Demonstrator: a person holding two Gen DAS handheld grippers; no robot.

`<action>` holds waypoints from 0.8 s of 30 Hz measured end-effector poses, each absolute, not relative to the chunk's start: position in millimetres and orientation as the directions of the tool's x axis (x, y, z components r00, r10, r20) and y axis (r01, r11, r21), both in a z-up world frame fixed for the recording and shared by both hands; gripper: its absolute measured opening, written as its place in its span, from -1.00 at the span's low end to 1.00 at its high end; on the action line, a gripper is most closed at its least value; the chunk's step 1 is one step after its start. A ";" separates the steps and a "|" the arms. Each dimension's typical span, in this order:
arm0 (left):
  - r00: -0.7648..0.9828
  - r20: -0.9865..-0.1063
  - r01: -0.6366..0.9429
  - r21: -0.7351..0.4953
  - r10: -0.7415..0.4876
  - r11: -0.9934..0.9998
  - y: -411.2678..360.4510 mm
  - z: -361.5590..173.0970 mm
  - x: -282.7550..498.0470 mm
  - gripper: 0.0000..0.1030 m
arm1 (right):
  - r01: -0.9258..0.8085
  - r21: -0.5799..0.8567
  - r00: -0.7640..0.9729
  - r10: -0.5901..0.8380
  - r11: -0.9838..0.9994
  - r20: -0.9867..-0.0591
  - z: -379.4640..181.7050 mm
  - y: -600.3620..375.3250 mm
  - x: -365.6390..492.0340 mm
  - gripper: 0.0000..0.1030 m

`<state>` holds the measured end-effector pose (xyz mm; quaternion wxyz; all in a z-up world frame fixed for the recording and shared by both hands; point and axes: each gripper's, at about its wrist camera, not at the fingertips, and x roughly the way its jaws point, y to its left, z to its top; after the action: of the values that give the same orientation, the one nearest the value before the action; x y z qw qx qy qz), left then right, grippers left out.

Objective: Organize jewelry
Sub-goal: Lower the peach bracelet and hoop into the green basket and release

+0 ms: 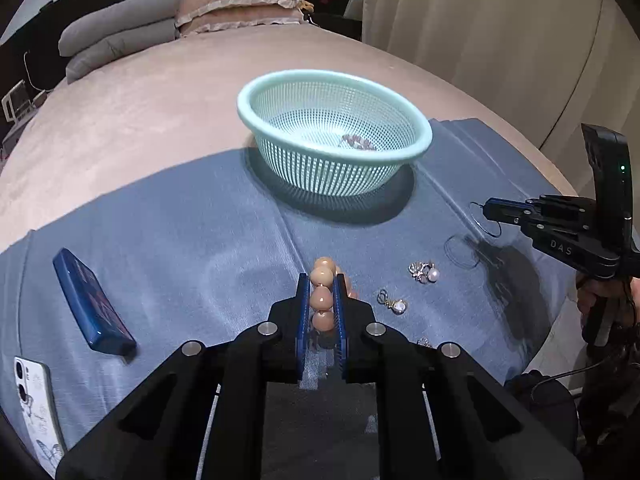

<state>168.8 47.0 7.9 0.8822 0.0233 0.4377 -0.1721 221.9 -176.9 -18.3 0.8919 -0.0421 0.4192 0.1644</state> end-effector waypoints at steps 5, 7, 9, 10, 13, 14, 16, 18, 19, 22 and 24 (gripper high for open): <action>0.604 -0.760 0.323 -0.040 -0.239 0.946 41.6 35.7 176.2 -0.77 | -0.350 0.042 0.625 0.267 0.936 -0.733 9.1 -176.5 219.6 -0.92; 0.617 -0.751 0.330 -0.027 -0.237 0.944 40.1 49.5 179.2 -0.77 | -0.358 0.032 0.637 0.269 0.933 -0.722 19.3 -176.3 220.3 -0.92; 0.632 -0.739 0.342 -0.008 -0.236 0.940 36.9 61.7 182.6 -0.77 | -0.364 0.024 0.651 0.273 0.931 -0.708 30.3 -178.0 222.6 -0.91; 0.640 -0.732 0.346 0.002 -0.234 0.938 35.0 67.9 185.8 -0.77 | -0.365 0.020 0.659 0.273 0.931 -0.701 35.4 -179.0 224.4 -0.91; 0.653 -0.718 0.364 0.018 -0.242 0.931 28.1 80.8 193.6 -0.77 | -0.366 0.012 0.679 0.277 0.930 -0.680 49.8 -181.2 232.4 -0.91; 0.658 -0.714 0.366 0.027 -0.238 0.930 24.9 85.4 198.3 -0.77 | -0.369 0.012 0.684 0.280 0.929 -0.674 54.0 -181.2 235.4 -0.91; 0.663 -0.709 0.375 0.036 -0.241 0.926 20.2 92.5 206.5 -0.77 | -0.372 0.003 0.695 0.280 0.928 -0.663 60.8 -179.5 240.6 -0.91; 0.665 -0.706 0.383 0.042 -0.244 0.923 13.3 98.1 217.1 -0.77 | -0.374 0.000 0.699 0.282 0.927 -0.657 65.1 -178.4 249.1 -0.91; 0.667 -0.703 0.390 0.047 -0.247 0.920 9.8 100.7 222.6 -0.77 | -0.377 -0.002 0.700 0.284 0.926 -0.655 65.6 -178.0 253.5 -0.91; 0.664 -0.700 0.413 0.049 -0.263 0.910 -1.1 104.3 238.9 -0.77 | -0.388 -0.007 0.699 0.289 0.922 -0.654 65.4 -173.6 266.4 -0.91; 0.658 -0.705 0.423 0.056 -0.264 0.904 -7.4 101.3 251.1 -0.77 | -0.394 -0.009 0.695 0.292 0.919 -0.657 61.7 -169.9 276.2 -0.91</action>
<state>251.1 -7.4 101.3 0.9041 0.1080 0.3672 -0.1900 276.2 -169.9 61.7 0.9175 -0.0746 0.3431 0.1870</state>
